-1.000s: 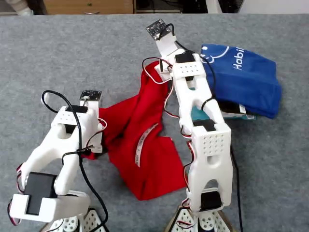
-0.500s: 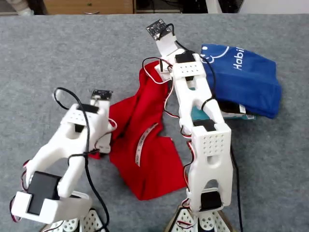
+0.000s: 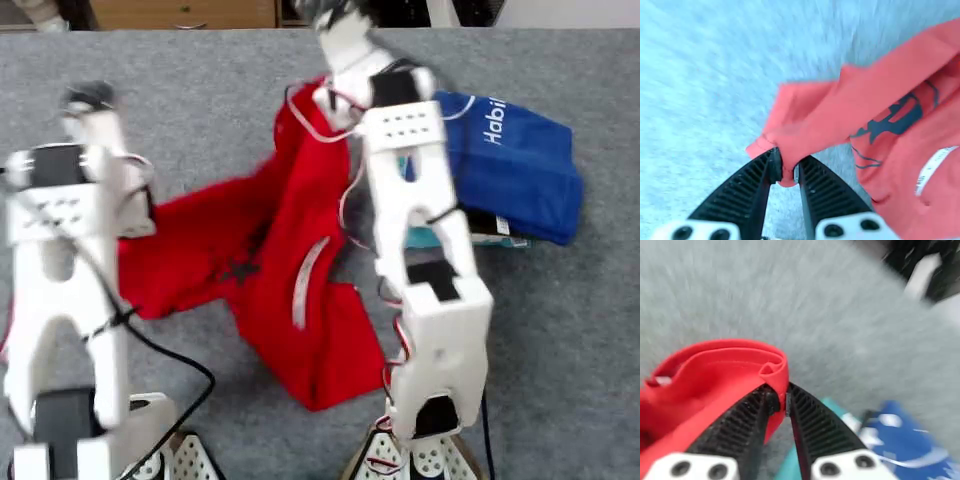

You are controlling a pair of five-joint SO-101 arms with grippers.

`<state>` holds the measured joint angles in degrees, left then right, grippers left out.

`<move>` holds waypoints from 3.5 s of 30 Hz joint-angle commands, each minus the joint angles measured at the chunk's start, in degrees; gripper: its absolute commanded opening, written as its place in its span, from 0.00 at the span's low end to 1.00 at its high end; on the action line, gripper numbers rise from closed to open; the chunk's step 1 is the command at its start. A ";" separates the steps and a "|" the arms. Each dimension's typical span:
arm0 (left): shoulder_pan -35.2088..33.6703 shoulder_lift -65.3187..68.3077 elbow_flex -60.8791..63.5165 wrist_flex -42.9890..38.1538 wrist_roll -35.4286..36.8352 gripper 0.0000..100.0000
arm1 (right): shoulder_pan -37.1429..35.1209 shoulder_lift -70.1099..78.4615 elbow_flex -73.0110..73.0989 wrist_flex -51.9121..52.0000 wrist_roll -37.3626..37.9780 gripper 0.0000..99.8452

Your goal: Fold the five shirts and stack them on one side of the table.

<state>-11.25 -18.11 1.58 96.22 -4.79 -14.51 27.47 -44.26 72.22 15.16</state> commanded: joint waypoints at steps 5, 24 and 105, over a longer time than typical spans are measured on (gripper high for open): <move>-10.46 -16.75 -11.60 4.22 -0.35 0.02 | -2.59 -17.10 -22.37 11.52 -0.79 0.00; -35.16 -32.75 -40.26 3.96 -0.44 0.02 | -3.38 -33.71 -45.14 5.63 5.36 0.00; -17.05 -12.44 36.13 -37.71 -21.27 0.02 | -10.77 -5.32 -2.86 30.15 10.90 0.00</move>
<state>-28.40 -27.60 35.60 58.15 -25.71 -26.73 24.22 -46.20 100.79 25.63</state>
